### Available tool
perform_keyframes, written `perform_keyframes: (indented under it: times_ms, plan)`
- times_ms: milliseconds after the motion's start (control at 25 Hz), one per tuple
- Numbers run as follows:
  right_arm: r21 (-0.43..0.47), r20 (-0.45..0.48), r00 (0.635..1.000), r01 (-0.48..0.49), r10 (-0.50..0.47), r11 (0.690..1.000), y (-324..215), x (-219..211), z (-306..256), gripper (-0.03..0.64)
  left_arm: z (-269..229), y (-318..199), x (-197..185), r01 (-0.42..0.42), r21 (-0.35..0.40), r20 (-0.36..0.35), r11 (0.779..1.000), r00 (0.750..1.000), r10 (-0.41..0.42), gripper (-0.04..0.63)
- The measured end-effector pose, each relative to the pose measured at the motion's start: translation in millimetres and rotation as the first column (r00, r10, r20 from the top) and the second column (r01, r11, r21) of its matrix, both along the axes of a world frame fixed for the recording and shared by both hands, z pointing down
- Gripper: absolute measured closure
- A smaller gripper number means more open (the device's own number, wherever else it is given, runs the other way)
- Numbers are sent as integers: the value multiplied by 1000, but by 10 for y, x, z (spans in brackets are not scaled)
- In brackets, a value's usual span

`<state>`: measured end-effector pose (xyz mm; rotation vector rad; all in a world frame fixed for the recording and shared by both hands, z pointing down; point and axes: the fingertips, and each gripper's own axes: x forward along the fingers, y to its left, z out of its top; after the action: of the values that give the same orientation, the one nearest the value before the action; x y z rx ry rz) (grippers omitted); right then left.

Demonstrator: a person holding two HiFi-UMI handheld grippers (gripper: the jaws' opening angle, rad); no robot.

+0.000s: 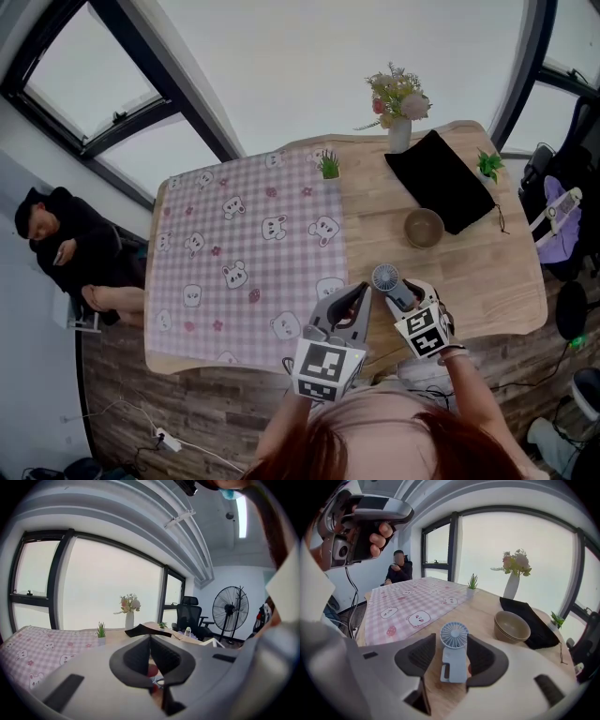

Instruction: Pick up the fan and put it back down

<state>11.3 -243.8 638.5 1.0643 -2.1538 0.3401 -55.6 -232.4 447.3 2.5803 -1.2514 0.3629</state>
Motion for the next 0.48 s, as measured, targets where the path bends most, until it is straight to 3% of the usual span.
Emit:
perform_keyframes:
  times_ms: [480]
  plan:
    - [-97, -35, 999, -9, 6, 995, -67, 53, 420, 380, 116, -145, -53, 15, -27, -3, 1000, 1000, -15, 584]
